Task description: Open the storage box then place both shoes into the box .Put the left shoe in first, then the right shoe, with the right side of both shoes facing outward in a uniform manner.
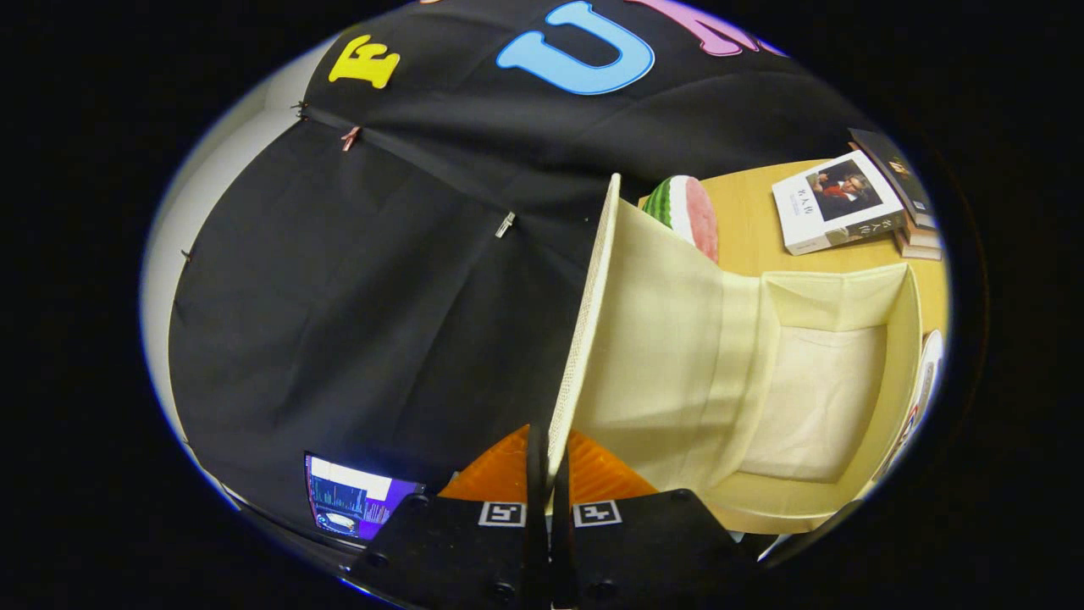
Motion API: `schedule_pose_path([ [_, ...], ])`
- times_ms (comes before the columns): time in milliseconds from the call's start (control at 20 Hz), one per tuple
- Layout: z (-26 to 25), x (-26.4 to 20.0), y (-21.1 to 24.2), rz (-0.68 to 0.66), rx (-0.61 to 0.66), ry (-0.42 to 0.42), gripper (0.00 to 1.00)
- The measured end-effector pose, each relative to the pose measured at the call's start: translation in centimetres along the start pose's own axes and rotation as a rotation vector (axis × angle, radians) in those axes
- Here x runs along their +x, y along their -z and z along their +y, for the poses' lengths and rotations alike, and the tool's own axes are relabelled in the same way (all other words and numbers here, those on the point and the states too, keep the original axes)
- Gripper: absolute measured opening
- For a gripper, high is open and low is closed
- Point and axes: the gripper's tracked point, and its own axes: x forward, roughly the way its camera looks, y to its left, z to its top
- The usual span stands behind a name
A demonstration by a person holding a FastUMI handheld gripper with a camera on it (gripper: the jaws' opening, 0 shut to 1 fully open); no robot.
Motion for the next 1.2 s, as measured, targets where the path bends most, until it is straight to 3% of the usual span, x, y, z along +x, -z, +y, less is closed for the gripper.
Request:
schedule_pose_path([
  [250,0.5,4.0,0.3,0.011,0.001,0.036,0.07],
  [500,1.2,4.6,0.6,0.002,-0.037,0.035,0.07],
  [650,0.8,5.0,-0.7,-0.041,-0.087,0.050,0.76],
  [700,0.7,2.9,-0.8,-0.060,-0.117,0.068,0.99],
  [1000,-1.9,-3.9,-3.9,-0.194,-0.249,0.154,0.98],
  [1200,-8.0,-9.9,-5.6,-0.242,-0.322,0.295,0.98],
])
